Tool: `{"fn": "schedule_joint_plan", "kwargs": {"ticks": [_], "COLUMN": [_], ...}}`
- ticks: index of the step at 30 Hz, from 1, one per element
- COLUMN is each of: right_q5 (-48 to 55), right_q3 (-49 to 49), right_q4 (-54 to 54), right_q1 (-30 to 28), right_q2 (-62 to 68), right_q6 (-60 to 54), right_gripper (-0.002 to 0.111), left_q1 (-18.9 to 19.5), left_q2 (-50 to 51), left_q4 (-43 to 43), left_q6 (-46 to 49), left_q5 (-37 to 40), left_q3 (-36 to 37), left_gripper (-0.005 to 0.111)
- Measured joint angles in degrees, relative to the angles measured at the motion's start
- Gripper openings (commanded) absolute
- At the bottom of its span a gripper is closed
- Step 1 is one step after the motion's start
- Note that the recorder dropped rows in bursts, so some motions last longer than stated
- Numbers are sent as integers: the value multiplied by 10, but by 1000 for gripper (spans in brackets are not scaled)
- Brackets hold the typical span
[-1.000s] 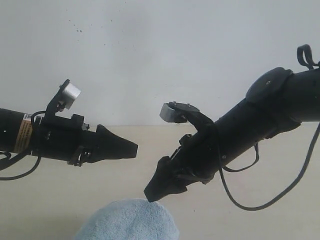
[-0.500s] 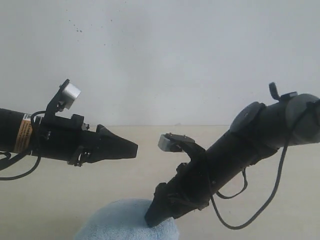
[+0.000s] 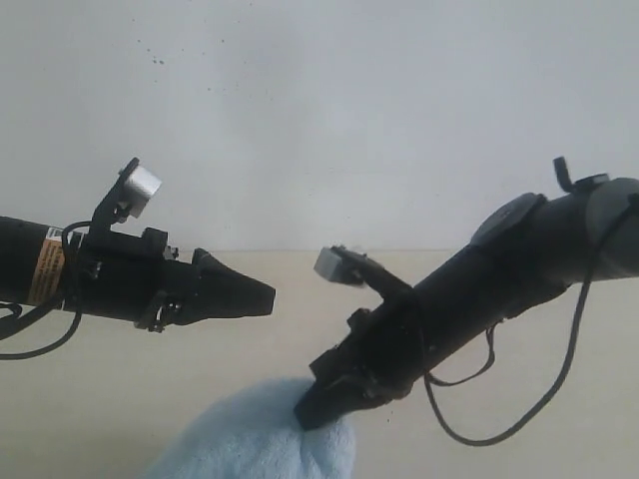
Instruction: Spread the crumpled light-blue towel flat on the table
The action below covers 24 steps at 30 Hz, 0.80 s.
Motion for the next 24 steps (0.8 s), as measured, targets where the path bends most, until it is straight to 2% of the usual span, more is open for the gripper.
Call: {"fn": "schedule_joint_plan", "kwargs": {"ticks": [4, 7, 10, 14, 17, 20, 22, 24], "right_q5": [-9, -29, -53, -80, -83, -84, -89, -95], "right_q3": [0, 0, 0, 0, 0, 0, 0, 0], "right_q4": [-21, -78, -140, -161, -155, -153, -151, -151], "right_q1": [-42, -77, -111, -130, -115, -73, -36, 1], "right_q2": [-47, -86, -122, -157, -162, -154, -141, -126], "right_q6": [-2, -2, 28, 72, 85, 88, 88, 88], "right_gripper": [0, 0, 0, 0, 0, 2, 7, 16], "left_q1": [0, 0, 0, 0, 0, 0, 0, 0], "left_q2": [0, 0, 0, 0, 0, 0, 0, 0], "left_q4": [0, -4, -4, -6, -8, -8, -8, -8], "left_q6": [-12, -15, -15, -15, -15, -15, -15, -15], "left_q5": [1, 1, 1, 1, 1, 1, 1, 1], "left_q3": [0, 0, 0, 0, 0, 0, 0, 0], "left_gripper": [64, 64, 64, 64, 64, 64, 64, 64]}}
